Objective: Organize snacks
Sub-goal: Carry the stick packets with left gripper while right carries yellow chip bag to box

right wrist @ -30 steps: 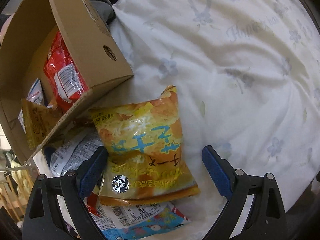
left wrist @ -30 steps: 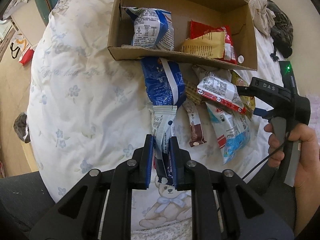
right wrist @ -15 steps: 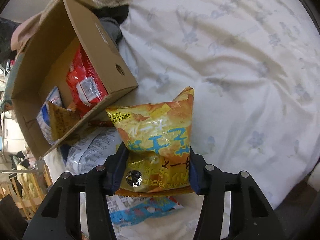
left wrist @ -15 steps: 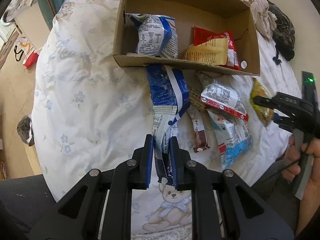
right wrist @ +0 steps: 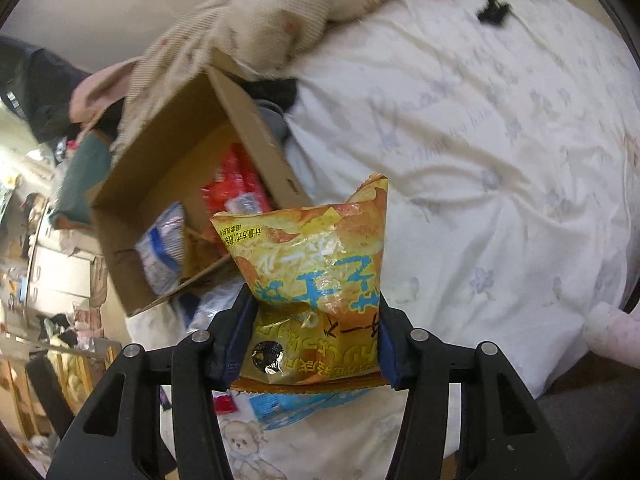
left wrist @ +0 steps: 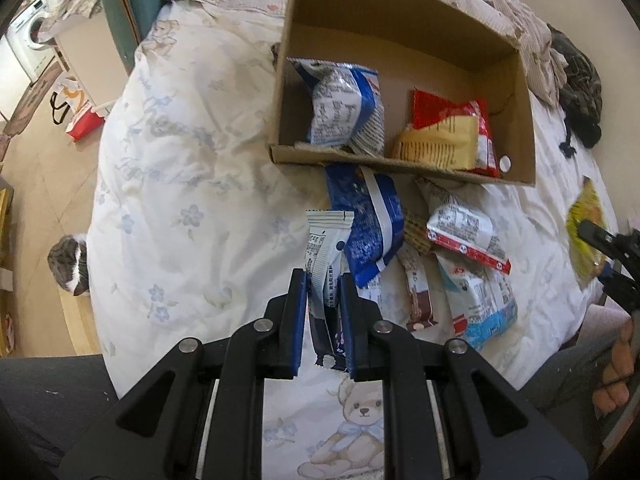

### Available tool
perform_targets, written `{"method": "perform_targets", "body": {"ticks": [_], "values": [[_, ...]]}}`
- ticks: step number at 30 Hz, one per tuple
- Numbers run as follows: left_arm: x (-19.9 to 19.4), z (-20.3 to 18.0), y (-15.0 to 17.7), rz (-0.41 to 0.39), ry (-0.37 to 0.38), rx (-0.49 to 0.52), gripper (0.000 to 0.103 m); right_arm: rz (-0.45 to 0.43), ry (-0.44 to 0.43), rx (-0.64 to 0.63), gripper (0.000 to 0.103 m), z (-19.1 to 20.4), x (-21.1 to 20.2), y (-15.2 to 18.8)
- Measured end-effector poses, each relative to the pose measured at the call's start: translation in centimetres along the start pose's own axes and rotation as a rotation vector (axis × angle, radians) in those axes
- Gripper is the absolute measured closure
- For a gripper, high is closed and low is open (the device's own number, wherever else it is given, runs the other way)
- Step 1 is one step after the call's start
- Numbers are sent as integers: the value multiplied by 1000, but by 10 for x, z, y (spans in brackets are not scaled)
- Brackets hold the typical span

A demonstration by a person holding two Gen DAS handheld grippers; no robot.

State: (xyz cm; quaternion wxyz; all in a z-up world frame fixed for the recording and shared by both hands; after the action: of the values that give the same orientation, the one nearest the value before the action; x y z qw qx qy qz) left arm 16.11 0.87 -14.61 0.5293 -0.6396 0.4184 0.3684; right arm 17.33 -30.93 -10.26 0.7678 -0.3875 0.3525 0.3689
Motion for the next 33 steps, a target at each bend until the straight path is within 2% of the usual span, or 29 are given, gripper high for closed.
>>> {"method": "perform_targets", "body": {"ticks": [6,11,21,28,33], "values": [[-14,3,-7,-61,-18,6,90,-45,-94,-62,48,26,-12,1],[-36,6,-19,-112,4,-22,90,-76,-156,-92,48,43,-18,-1],[-79,-7,-68,-236,-2,35,90,-141,-260,-164,48,85,-26,-17],[-76,-23,-106,-261,4,60,90,-155,-257,-179,48,97,-17,-42],[-68,-37,-131,-277,10,96,90,-128,-225,-205,48,106,5,-59]]}}
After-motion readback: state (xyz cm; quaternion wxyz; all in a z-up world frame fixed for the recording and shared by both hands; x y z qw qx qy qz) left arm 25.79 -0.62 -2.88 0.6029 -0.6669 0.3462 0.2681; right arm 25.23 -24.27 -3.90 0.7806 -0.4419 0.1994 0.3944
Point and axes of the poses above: each gripper's, at about its wrist camera, not at the fingertips, and x roughly the way its jaws point, z to its left, y to its underside, the point moved 5 cm from there along x, roughly the way its jaws point, and after that the axes turned 2 degrees about -z, right-handed, at the moved point
